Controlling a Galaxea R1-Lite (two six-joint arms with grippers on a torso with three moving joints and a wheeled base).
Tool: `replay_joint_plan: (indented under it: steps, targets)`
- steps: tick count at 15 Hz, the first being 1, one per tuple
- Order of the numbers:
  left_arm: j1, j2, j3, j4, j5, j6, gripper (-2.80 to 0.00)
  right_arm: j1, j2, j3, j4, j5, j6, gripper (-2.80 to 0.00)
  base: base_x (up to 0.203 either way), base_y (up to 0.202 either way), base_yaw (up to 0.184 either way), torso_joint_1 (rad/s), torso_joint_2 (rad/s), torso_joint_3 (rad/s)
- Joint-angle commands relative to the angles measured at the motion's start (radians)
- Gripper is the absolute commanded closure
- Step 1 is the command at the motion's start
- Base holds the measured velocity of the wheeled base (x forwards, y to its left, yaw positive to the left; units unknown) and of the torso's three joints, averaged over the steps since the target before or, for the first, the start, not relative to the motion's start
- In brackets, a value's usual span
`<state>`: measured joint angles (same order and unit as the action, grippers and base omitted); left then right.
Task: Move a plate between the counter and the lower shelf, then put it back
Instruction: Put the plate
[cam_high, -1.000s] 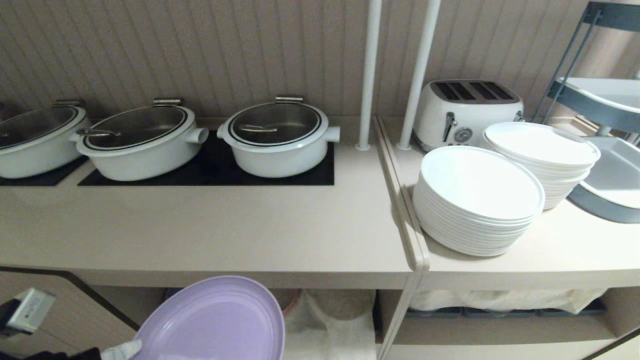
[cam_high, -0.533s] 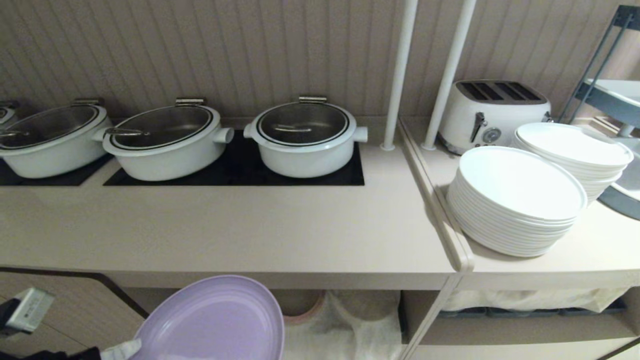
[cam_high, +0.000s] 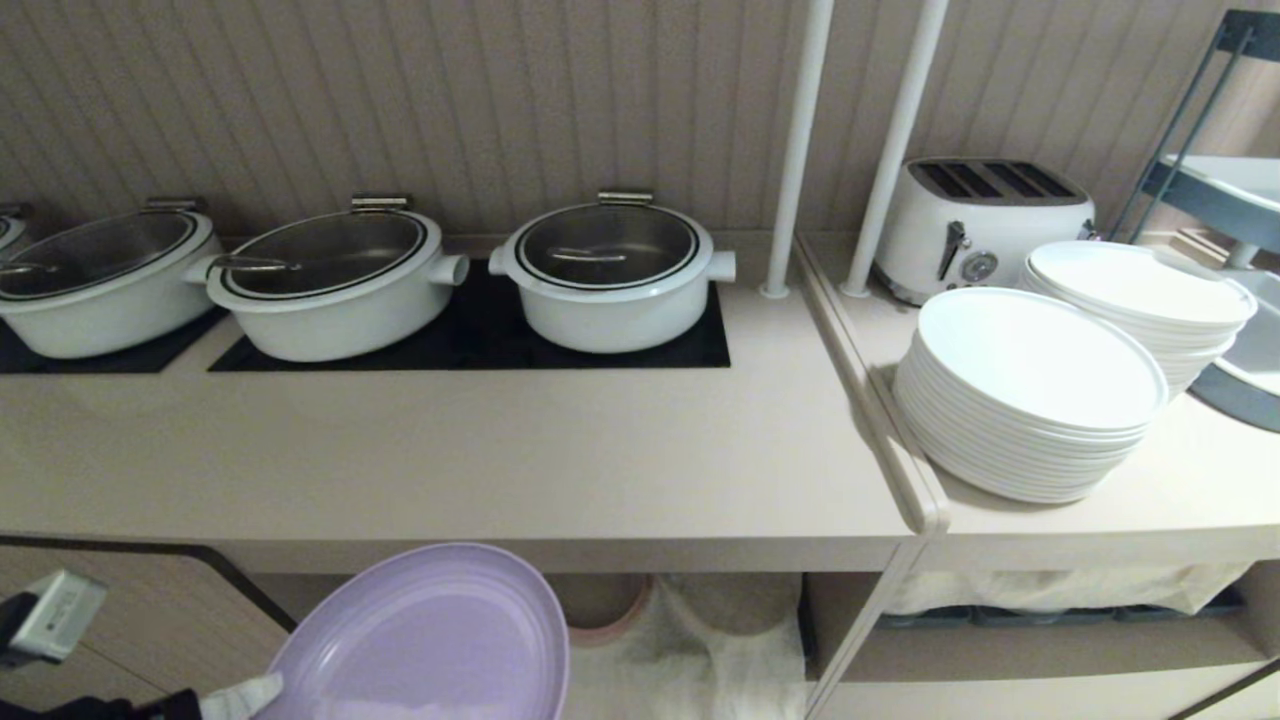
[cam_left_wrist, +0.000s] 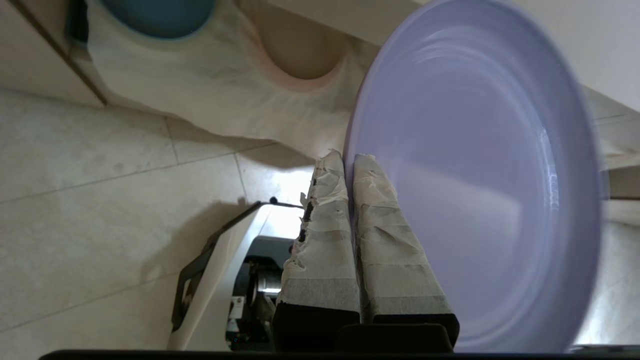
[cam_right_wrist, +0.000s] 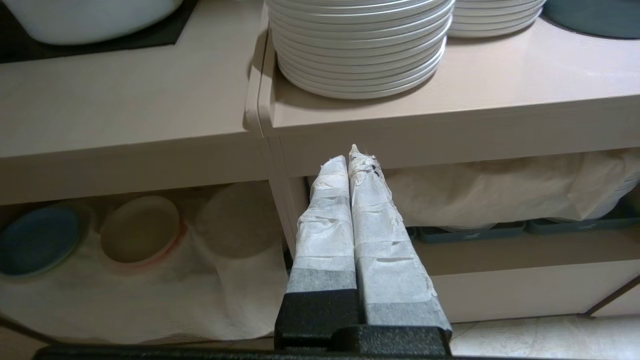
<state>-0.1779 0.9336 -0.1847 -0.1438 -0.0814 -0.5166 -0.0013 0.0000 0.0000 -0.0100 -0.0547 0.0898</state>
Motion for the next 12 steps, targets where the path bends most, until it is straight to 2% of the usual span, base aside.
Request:
replay_joint_plan:
  steps: [1, 4, 7, 12]
  targets:
    - [0.0, -0.004, -0.004, -0.002, 0.0, -0.003, 0.0, 0.003, 0.0, 0.0, -0.001, 0.0, 0.001, 0.0, 0.0, 0.0, 0.0, 0.0, 0.0, 0.0]
    - [-0.001, -0.003, -0.031, -0.002, -0.004, -0.002, 0.0, 0.001, 0.0, 0.0, -0.001, -0.001, 0.001, 0.0, 0.0, 0.0, 0.0, 0.0, 0.0, 0.0]
    - [-0.001, 0.005, -0.052, -0.002, -0.042, 0.001, 0.0, 0.002, 0.0, 0.0, -0.001, -0.001, 0.001, 0.0, 0.0, 0.0, 0.0, 0.0, 0.0, 0.0]
    - [-0.002, 0.125, -0.12, -0.034, -0.053, 0.002, 0.0, 0.003, 0.0, 0.0, -0.001, 0.001, 0.001, 0.0, 0.0, 0.0, 0.0, 0.0, 0.0, 0.0]
